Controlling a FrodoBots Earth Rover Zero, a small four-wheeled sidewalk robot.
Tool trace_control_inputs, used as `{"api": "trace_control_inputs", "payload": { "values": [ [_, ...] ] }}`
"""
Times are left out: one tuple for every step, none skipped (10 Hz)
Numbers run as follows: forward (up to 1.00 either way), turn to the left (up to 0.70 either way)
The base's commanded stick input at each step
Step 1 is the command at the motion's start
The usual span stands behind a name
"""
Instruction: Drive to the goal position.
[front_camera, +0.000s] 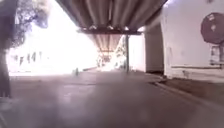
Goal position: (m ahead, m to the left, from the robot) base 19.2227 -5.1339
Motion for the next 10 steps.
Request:
{"api": "trace_control_inputs", "payload": {
  "values": [
    [0.85,0.00],
    [0.85,0.00],
    [0.85,0.00],
    [0.85,0.00],
    [0.85,0.00],
    [0.85,0.00],
    [0.85,0.00],
    [0.85,0.00],
    [0.85,0.00],
    [0.85,0.00]
  ]
}}
